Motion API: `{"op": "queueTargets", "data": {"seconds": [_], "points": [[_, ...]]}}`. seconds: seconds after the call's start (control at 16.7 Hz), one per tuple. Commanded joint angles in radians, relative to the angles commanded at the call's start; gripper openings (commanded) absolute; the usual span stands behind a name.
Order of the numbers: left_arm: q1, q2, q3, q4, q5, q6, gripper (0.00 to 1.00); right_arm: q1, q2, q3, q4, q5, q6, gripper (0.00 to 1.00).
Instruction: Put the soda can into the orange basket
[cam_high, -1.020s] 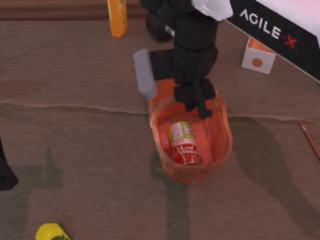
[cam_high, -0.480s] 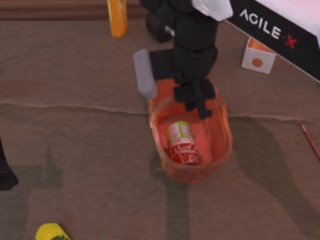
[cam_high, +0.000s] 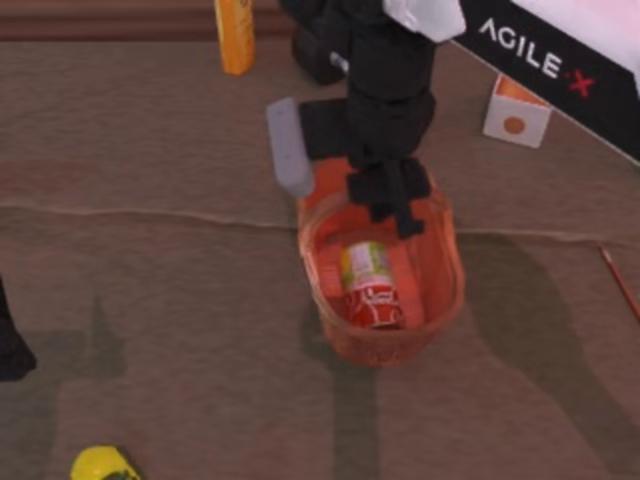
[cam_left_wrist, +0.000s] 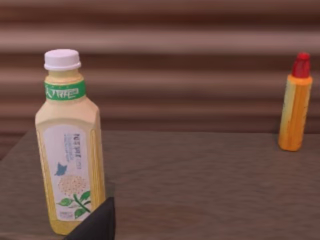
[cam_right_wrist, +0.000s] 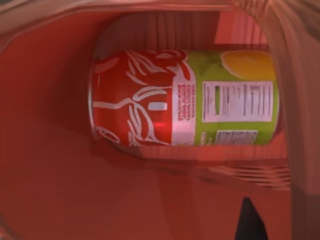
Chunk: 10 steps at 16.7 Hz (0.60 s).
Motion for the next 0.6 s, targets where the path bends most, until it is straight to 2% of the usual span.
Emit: {"op": "queueTargets", "data": {"seconds": [0.42,0.6], "points": [[0.000,0.000,0.000,0.000,0.000,0.000,1.00,-0.002,0.001,0.004,-0.003,0.000,-0.001,0.00],[0.000,0.000,0.000,0.000,0.000,0.000,1.00,-0.009,0.016,0.078,-0.068,0.001,-0.010,0.00]]}}
